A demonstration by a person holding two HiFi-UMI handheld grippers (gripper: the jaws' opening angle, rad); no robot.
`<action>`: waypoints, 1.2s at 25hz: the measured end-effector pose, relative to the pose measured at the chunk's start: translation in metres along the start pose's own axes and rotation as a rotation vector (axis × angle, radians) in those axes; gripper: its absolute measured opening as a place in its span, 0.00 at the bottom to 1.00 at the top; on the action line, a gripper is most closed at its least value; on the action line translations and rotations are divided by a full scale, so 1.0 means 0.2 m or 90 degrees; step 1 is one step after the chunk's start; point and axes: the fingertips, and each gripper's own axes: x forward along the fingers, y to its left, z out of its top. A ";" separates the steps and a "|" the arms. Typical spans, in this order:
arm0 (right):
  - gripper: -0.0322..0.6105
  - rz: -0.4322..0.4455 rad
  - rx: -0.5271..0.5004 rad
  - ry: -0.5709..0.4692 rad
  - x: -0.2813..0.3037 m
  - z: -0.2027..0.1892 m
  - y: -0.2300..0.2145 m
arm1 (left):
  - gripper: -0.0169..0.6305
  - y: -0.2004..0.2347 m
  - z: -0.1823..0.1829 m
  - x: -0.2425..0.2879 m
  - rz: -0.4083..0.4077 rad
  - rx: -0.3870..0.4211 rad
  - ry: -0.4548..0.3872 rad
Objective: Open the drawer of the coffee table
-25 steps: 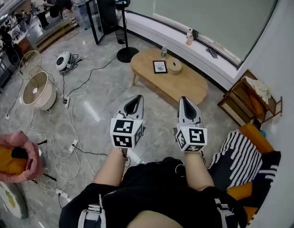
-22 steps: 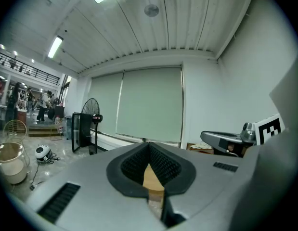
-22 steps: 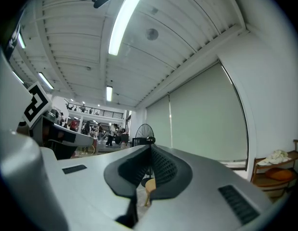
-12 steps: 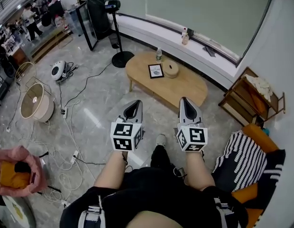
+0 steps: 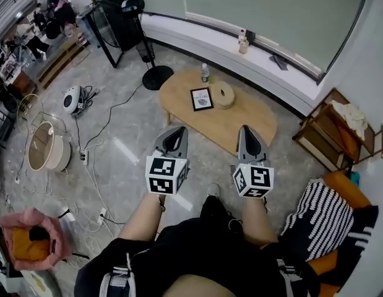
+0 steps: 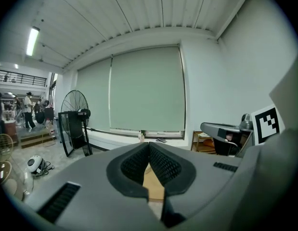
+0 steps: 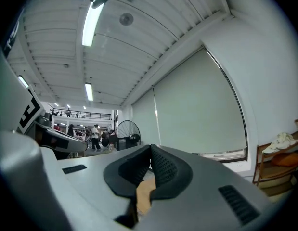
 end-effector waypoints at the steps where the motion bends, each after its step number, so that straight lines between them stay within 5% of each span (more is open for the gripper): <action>1: 0.07 -0.006 0.007 0.000 0.09 0.00 -0.07 | 0.06 0.01 0.05 0.12 -0.002 0.003 0.003; 7: 0.07 -0.029 0.024 0.001 0.45 0.03 -0.50 | 0.06 -0.08 0.30 0.70 -0.031 0.040 0.009; 13: 0.07 -0.066 0.043 0.012 0.60 -0.02 -0.82 | 0.06 -0.22 0.31 1.03 -0.062 0.070 0.040; 22: 0.07 -0.127 0.037 0.037 0.63 -0.12 -1.05 | 0.06 -0.31 0.26 1.33 -0.125 0.075 0.061; 30: 0.07 -0.252 0.042 0.051 0.53 -0.16 -1.15 | 0.06 -0.41 0.24 1.51 -0.251 0.086 0.063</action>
